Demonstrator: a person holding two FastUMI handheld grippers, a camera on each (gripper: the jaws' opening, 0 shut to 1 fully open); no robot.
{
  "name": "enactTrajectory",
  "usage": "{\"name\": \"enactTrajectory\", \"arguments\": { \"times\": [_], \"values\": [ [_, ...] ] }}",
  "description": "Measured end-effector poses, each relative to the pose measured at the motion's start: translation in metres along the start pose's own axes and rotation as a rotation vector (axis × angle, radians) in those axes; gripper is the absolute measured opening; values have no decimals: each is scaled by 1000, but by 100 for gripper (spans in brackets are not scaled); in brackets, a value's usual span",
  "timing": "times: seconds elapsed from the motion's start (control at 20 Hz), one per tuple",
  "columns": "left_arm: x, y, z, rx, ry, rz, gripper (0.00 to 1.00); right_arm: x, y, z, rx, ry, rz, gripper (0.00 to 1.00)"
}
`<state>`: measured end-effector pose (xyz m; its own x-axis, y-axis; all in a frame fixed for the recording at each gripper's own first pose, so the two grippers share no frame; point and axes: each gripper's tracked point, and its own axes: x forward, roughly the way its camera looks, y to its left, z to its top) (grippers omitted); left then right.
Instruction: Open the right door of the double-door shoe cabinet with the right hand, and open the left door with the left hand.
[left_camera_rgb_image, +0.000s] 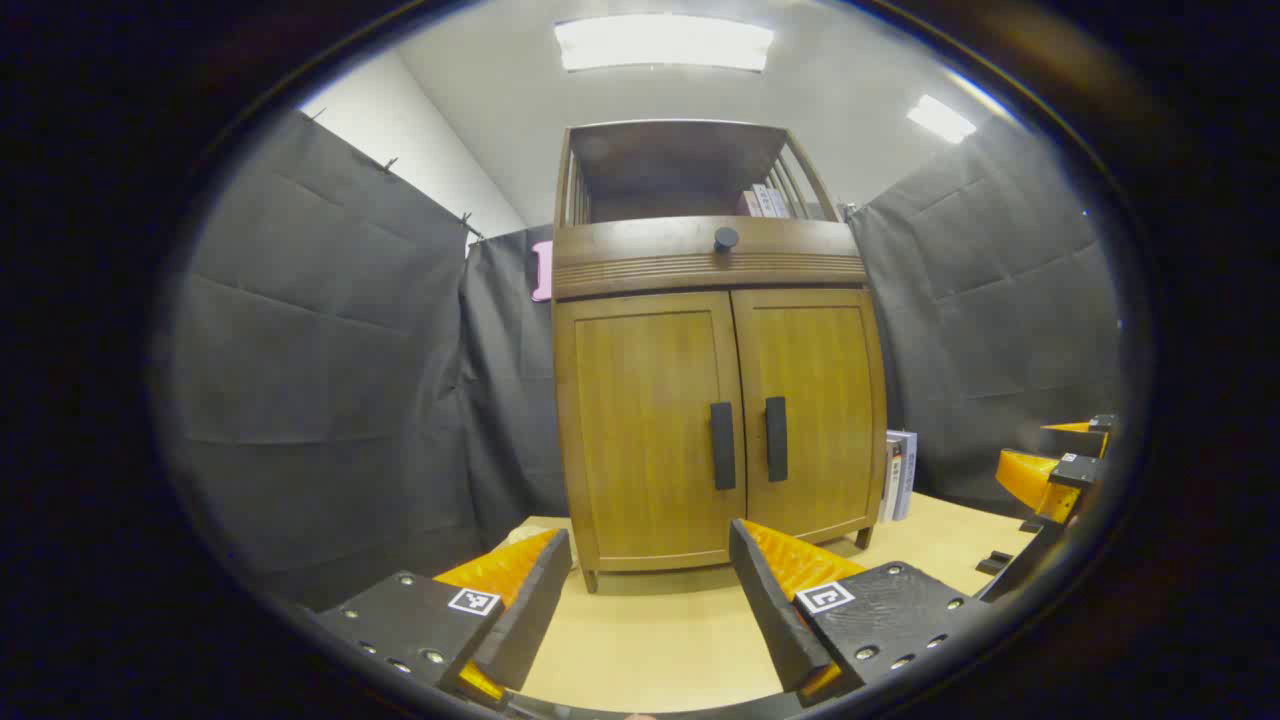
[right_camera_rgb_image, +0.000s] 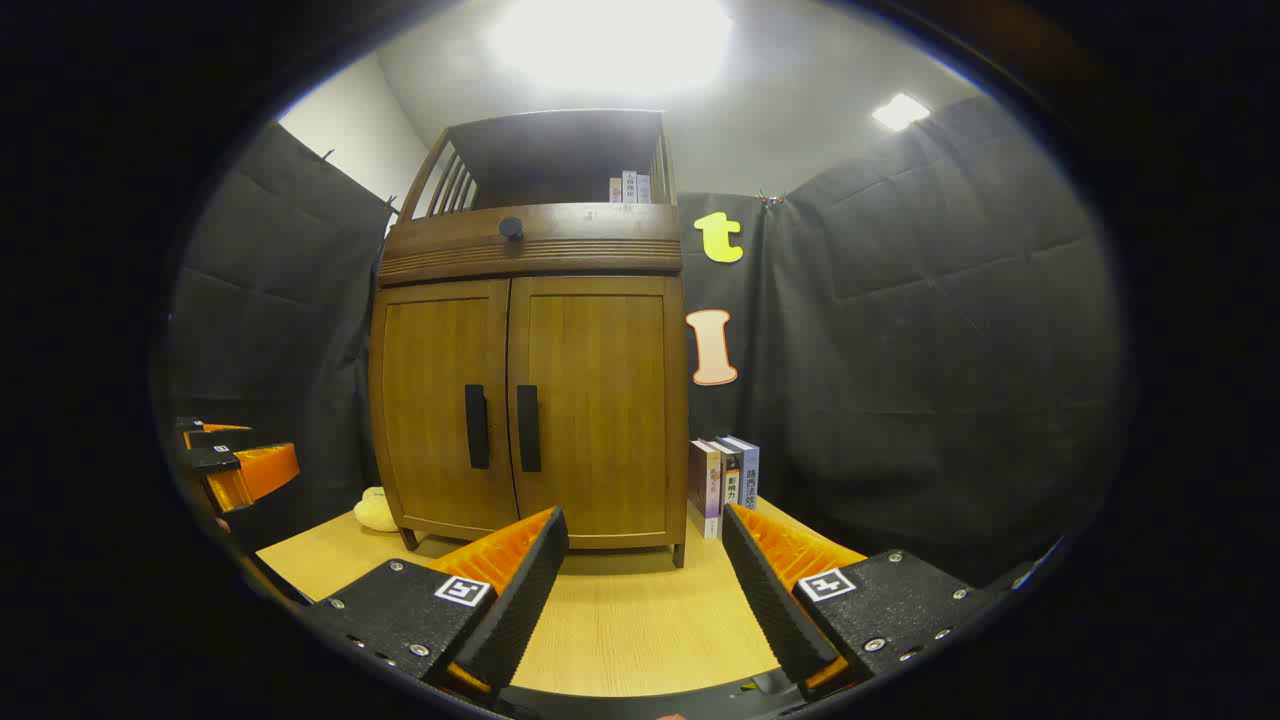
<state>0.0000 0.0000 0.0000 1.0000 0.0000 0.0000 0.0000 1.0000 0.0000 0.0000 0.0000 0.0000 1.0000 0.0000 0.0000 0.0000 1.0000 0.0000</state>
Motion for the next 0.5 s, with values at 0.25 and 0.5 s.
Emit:
{"name": "enactTrajectory", "arguments": {
  "times": [0.25,0.5],
  "values": [
    [-1,-1,3,10,-15,-4,97,0,-2,3,5,-12,-6,96],
    [0,-1,0,5,-12,-15,97,0,-3,5,14,-12,-13,96]
  ]
}}
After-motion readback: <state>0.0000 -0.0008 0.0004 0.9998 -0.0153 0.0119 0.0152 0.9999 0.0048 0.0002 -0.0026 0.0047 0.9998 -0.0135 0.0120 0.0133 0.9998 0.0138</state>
